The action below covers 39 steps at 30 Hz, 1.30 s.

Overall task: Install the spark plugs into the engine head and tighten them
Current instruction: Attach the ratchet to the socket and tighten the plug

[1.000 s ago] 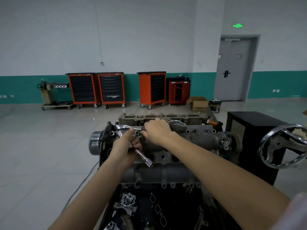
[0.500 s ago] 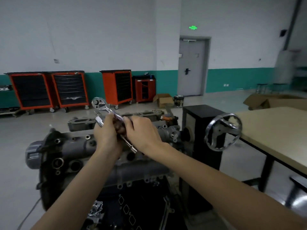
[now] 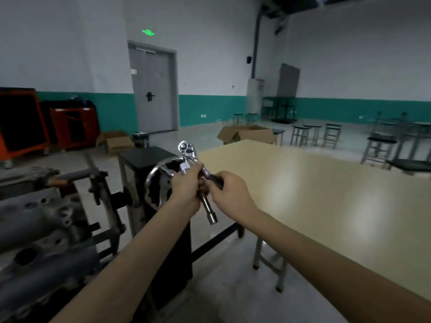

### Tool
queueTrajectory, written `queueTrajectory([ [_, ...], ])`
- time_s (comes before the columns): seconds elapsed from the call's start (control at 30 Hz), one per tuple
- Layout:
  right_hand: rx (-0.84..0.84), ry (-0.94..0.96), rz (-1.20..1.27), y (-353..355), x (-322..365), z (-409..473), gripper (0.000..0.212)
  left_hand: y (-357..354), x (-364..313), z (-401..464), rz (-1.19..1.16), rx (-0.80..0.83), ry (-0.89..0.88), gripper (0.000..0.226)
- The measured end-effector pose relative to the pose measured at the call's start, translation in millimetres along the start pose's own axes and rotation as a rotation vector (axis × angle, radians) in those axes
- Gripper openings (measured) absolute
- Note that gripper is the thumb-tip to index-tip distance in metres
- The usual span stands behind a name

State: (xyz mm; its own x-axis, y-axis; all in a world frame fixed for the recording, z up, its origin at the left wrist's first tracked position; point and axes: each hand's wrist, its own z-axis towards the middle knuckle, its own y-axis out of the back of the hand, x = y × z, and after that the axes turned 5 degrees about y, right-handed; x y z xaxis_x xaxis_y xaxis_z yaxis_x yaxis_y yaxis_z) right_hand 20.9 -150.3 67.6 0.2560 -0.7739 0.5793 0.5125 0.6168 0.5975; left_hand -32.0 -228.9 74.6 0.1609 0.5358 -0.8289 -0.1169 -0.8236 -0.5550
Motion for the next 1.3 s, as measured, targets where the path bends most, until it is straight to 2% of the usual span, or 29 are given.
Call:
queueTrajectory([
  [0.1, -0.066, -0.206, 0.025, 19.4, -40.6, -3.5, 0.027, -35.1, 34.8, 23.9, 0.097, 0.13, 0.163, 0.023],
  [0.23, -0.159, -0.406, 0.009, 38.0, -87.4, -7.9, 0.032, -72.6, 74.4, 43.6, 0.26, 0.221, 0.324, 0.015],
  [0.47, -0.225, -0.592, -0.128, 71.1, -145.3, -17.4, 0.027, -118.8, 124.0, 57.2, 0.432, 0.324, 0.406, 0.01],
  [0.63, -0.226, -0.669, -0.295, 89.1, -170.4, -25.8, 0.04, -141.2, 151.3, 65.9, 0.607, 0.448, 0.365, 0.02],
  [0.7, -0.212, -0.689, -0.342, 91.4, -176.4, -26.8, 0.036, -148.0, 161.8, 66.6, 0.695, 0.497, 0.33, 0.021],
  [0.77, -0.13, -0.68, -0.451, 92.4, -178.3, -27.3, 0.023, -153.1, 172.2, 67.4, 0.754, 0.493, 0.296, 0.021],
  [0.83, -0.052, -0.648, -0.554, 92.4, -178.6, -25.8, 0.018, -158.7, 178.9, 65.5, 0.765, 0.502, 0.249, 0.012],
  [0.93, -0.011, -0.657, -0.626, 92.1, -182.2, -18.5, 0.019, -165.6, 189.1, 68.3, 0.939, 0.507, 0.083, 0.034],
  [1.0, 0.029, -0.669, -0.69, 90.4, -184.7, -15.4, 0.021, -166.1, 193.1, 68.1, 1.025, 0.53, -0.059, 0.008],
  [1.03, 0.058, -0.669, -0.713, 89.0, -186.0, -15.4, 0.022, -165.3, 194.2, 67.4, 1.038, 0.542, -0.097, 0.01],
  [1.13, 0.082, -0.656, -0.729, 86.0, -186.9, -18.3, 0.024, -163.3, 196.2, 67.6, 1.065, 0.591, -0.173, 0.021],
  [1.23, 0.057, -0.648, -0.658, 83.7, -183.2, -18.3, 0.027, -159.9, 194.6, 68.9, 1.05, 0.613, -0.177, 0.013],
  [1.3, 0.037, -0.664, -0.604, 80.1, -181.2, -17.4, 0.03, -157.2, 194.0, 71.3, 1.031, 0.594, -0.181, 0.022],
])
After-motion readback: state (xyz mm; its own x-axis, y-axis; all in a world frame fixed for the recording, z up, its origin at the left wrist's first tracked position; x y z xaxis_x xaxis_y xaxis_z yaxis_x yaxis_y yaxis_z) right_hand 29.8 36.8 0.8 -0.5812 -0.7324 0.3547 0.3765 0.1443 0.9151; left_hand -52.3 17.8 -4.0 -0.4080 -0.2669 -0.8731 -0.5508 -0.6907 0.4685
